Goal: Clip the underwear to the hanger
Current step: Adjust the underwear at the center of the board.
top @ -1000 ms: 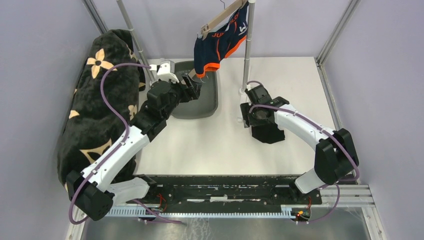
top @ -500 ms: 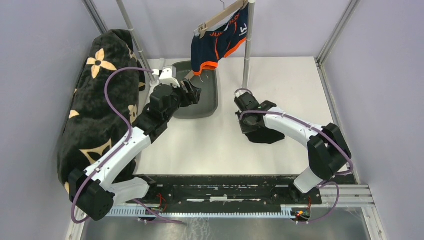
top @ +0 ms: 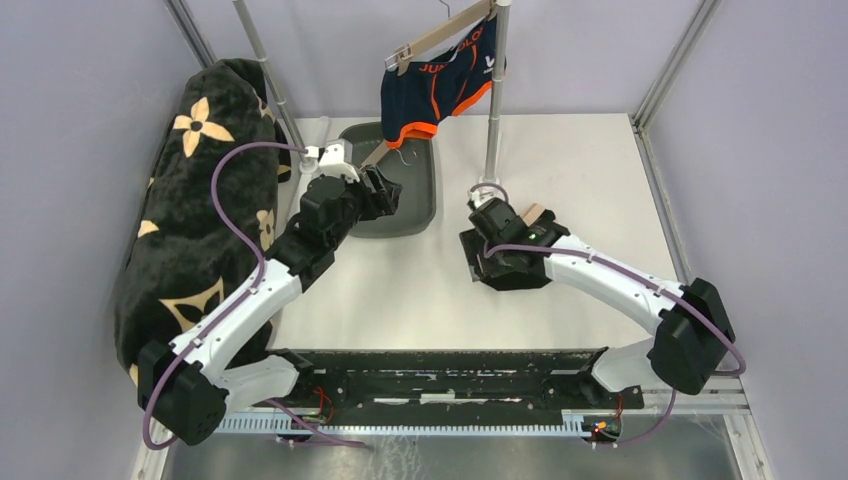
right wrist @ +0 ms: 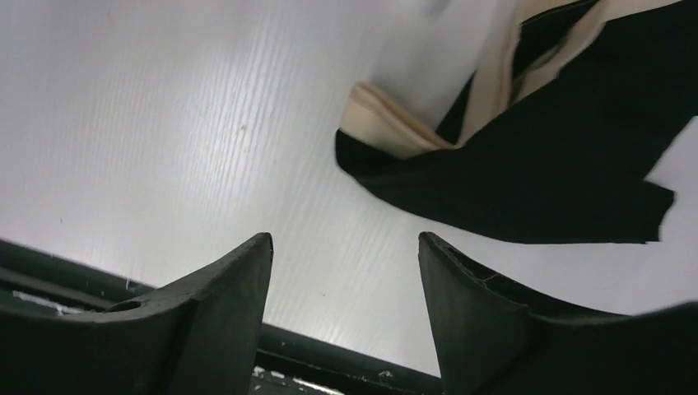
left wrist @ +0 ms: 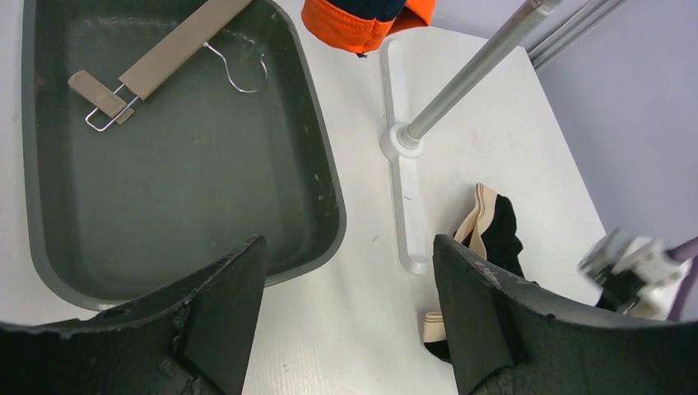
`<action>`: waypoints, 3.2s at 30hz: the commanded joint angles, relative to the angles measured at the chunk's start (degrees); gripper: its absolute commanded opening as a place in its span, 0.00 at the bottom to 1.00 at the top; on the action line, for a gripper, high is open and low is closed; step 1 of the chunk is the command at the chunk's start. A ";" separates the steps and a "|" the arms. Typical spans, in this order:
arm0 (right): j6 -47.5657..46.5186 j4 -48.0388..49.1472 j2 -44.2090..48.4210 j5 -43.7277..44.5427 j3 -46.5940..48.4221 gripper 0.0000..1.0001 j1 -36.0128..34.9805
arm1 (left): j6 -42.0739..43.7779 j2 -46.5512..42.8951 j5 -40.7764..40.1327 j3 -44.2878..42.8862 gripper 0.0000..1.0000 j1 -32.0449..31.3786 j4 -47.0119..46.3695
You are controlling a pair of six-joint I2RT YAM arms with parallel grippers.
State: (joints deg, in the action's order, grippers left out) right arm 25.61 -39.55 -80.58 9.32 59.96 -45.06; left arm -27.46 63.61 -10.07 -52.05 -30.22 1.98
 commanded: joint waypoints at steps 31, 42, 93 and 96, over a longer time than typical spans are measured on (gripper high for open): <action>8.04 6.84 -12.52 6.66 5.18 0.15 20.11 | -3.48 -0.24 6.03 5.12 0.80 0.31 -9.62; 11.14 3.84 9.78 8.18 -10.52 0.03 18.31 | -3.82 -0.69 6.48 5.76 0.80 0.28 -10.16; -18.65 22.73 -3.33 -25.16 -8.60 0.92 24.77 | -2.82 2.58 6.93 6.79 0.80 0.93 -13.31; -18.72 22.04 -4.98 -25.19 -8.31 0.92 24.76 | -2.86 2.57 7.30 6.92 0.80 0.99 -13.57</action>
State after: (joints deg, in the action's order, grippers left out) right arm 8.08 -17.98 -84.73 -13.85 51.48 -20.56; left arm -29.30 66.41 -3.86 -45.54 -29.58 -7.90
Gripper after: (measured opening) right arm 0.921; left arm 0.798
